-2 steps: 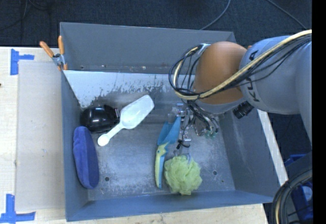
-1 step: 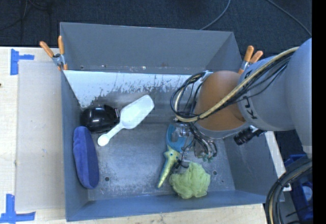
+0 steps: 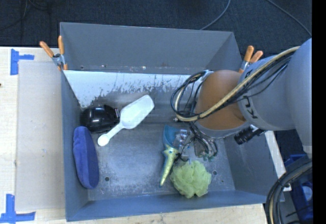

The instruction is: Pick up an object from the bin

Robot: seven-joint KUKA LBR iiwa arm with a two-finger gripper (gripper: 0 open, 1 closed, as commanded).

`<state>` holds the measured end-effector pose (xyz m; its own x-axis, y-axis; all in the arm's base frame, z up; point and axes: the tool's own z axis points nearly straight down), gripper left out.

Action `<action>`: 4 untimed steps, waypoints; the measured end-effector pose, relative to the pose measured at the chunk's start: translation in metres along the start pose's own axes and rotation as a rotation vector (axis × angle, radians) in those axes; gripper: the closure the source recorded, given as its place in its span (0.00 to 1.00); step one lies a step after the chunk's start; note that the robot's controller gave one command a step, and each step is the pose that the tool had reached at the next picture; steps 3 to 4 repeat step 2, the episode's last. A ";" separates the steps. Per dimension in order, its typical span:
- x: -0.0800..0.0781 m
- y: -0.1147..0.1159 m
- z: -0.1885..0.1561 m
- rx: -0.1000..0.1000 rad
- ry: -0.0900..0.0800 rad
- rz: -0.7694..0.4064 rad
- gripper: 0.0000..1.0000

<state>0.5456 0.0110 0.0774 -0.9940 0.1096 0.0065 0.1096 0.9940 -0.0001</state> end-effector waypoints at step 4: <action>0.025 -0.101 -0.190 0.003 -0.018 -0.021 1.00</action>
Offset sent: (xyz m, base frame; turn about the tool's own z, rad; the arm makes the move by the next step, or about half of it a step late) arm -0.0550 -0.0529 0.0509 -0.0702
